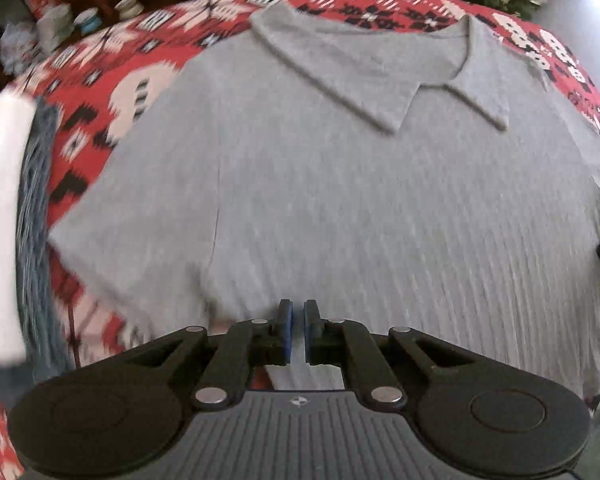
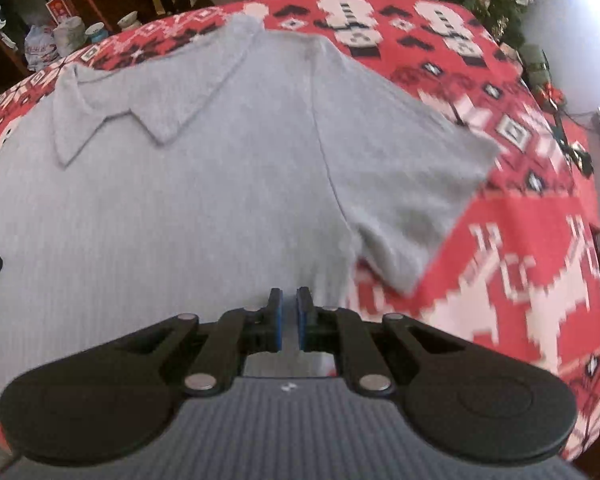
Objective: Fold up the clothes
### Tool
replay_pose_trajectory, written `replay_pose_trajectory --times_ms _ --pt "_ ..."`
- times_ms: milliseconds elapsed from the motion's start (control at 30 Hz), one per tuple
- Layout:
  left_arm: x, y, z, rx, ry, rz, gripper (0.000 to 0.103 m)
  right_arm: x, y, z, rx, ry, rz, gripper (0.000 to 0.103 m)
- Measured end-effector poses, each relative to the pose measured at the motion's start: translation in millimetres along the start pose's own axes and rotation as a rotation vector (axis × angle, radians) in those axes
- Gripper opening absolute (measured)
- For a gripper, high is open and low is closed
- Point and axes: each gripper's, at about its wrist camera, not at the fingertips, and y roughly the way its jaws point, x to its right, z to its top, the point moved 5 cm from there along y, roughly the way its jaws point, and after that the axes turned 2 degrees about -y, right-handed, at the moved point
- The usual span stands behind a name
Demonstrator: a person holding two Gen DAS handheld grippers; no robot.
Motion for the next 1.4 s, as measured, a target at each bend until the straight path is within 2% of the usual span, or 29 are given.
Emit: replay_pose_trajectory --times_ms 167,300,467,567,700,933,1033,1267,1400 --pt "-2.4 -13.2 -27.6 -0.012 -0.094 0.041 0.006 14.0 -13.1 -21.7 -0.024 -0.001 0.008 0.007" --pt "-7.0 -20.5 -37.2 -0.011 -0.145 0.054 0.006 24.1 -21.8 -28.1 -0.022 0.007 -0.013 0.008" --pt "-12.0 -24.1 -24.6 0.036 -0.148 0.053 0.008 32.0 -28.4 -29.5 -0.008 0.093 0.001 0.011" --pt "-20.9 -21.0 -10.8 0.073 -0.161 0.077 0.008 24.9 -28.6 -29.1 0.001 0.076 0.007 0.011" --pt "-32.4 -9.3 2.0 0.079 -0.182 0.090 0.008 14.1 -31.3 -26.7 0.010 0.067 0.008 0.011" --pt "-30.4 -9.9 -14.6 0.048 -0.117 0.132 0.004 2.8 -40.2 -25.3 0.022 0.077 0.008 0.012" --pt "-36.0 -16.5 -26.6 0.004 -0.153 0.097 0.004 1.2 -46.0 -32.1 0.013 0.084 0.008 0.014" --pt "-34.9 -40.7 -64.9 -0.041 -0.265 -0.097 0.004 -11.8 -56.0 -51.1 -0.018 0.061 0.028 0.017" --pt "-26.1 -34.0 -75.7 -0.067 -0.279 -0.142 0.004 -30.9 -56.2 -58.8 -0.026 0.026 0.061 0.017"
